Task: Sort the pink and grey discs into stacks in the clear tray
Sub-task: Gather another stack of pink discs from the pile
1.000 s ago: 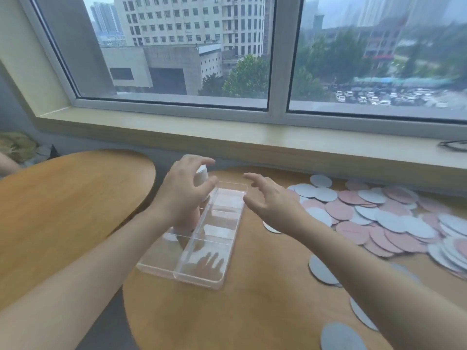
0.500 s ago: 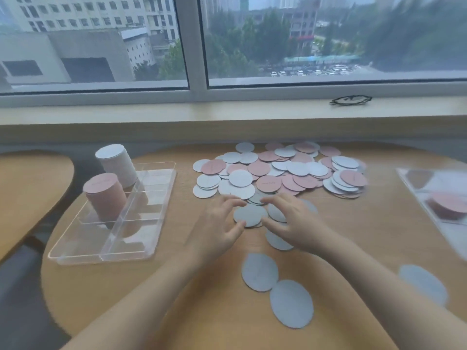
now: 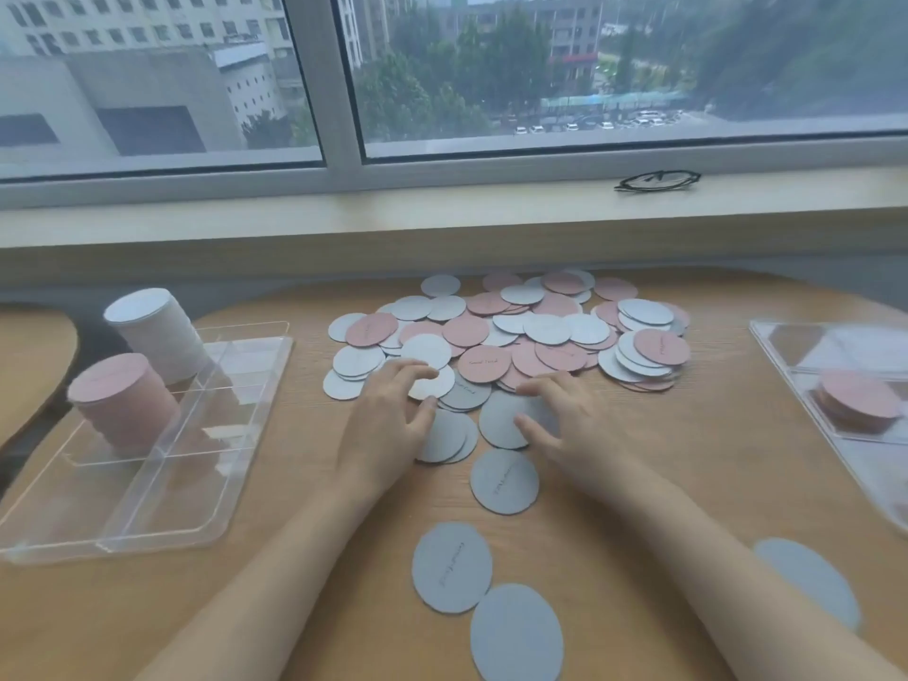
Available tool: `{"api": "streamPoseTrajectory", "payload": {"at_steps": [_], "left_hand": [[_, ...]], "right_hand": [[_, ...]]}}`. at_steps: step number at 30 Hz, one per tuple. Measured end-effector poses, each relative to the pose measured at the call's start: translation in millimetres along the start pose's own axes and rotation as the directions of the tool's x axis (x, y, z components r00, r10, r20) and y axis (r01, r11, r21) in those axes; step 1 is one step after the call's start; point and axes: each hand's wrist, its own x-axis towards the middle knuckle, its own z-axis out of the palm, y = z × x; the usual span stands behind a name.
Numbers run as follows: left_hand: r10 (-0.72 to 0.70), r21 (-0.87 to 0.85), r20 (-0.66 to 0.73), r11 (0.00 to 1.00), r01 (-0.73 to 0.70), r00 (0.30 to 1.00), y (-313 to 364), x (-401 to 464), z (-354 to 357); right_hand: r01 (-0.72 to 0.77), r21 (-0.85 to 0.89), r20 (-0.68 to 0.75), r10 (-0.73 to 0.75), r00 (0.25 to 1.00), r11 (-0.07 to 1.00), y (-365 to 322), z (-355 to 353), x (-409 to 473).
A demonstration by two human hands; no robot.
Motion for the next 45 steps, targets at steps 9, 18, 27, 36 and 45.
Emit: {"api": "streamPoseTrajectory", "payload": {"at_steps": [9,18,27,36,45], "left_hand": [[0.058,0.069,0.129,0.995,-0.067,0.990,23,43,44],[0.107,0.174,0.113,0.977,-0.125,0.988,20,46,53],[0.113,0.050,0.028,0.992,-0.114,0.993,23,37,47],[0.116,-0.216,-0.086,0.968,-0.132,0.990,27,32,39],[0.044,-0.360,0.001,0.932,-0.041,0.999,25,33,39]], "right_hand": [[-0.073,-0.199,-0.070,0.061,0.996,0.977,27,0,59],[-0.082,-0.163,-0.065,0.073,0.995,0.983,34,-1,56],[-0.010,-0.263,-0.251,-0.058,0.966,0.965,33,-7,52],[0.033,-0.117,-0.526,-0.090,0.846,0.993,27,-11,42],[0.140,0.552,-0.372,0.093,0.924,0.822,-6,-7,26]]}}
